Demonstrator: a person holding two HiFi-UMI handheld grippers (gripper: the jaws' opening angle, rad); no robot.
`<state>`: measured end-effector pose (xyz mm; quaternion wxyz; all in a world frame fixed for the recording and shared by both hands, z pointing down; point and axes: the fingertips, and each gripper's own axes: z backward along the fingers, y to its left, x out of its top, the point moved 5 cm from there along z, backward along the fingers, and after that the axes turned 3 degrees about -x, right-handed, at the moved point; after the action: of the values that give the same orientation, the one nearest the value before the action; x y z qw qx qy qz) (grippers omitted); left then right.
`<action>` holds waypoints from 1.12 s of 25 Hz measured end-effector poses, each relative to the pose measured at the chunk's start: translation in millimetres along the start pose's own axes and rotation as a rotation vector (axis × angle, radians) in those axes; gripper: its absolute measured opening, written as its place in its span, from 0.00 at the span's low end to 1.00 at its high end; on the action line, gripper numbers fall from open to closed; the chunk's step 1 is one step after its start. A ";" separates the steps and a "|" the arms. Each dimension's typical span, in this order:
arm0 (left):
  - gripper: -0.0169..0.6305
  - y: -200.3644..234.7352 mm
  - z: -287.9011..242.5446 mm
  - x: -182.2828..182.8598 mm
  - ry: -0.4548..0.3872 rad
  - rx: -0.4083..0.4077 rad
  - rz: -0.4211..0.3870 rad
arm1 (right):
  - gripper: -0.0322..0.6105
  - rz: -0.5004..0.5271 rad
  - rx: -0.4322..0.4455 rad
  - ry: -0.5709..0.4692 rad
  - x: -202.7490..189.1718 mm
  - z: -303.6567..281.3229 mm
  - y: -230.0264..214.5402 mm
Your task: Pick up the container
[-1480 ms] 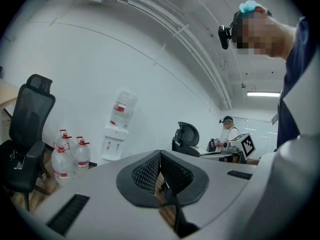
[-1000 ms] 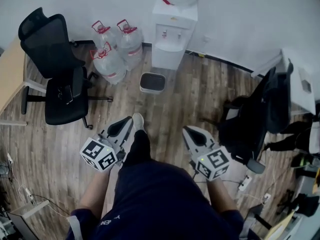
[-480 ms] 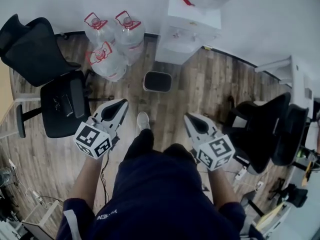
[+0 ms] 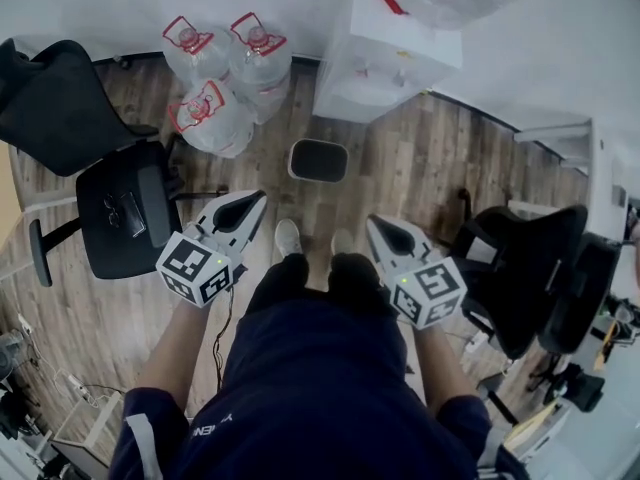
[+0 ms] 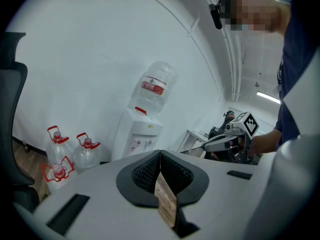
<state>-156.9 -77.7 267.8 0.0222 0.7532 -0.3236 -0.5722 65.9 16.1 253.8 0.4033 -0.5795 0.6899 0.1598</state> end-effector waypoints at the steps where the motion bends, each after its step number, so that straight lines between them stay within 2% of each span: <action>1: 0.07 3.7 -6.1 -2.1 0.009 -0.002 0.004 | 0.08 -0.004 -0.002 0.010 -0.9 -6.6 -4.8; 10: 0.07 54.4 -92.0 -26.5 0.126 0.009 0.039 | 0.08 -0.104 -0.023 0.122 -18.3 -78.9 -72.5; 17: 0.07 109.6 -169.4 -70.6 0.235 0.045 0.044 | 0.08 -0.181 -0.043 0.220 -64.9 -155.4 -142.9; 22: 0.07 155.3 -214.2 -128.2 0.323 0.052 0.041 | 0.08 -0.230 -0.078 0.297 -113.4 -214.5 -181.9; 28: 0.07 213.2 -271.7 -225.7 0.423 0.047 0.025 | 0.08 -0.272 -0.116 0.367 -199.9 -284.4 -221.5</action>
<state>-48.0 -221.8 638.7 0.0790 0.8527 -0.3343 -0.3935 166.5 -106.9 634.1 0.2551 -0.7086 0.6569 0.0352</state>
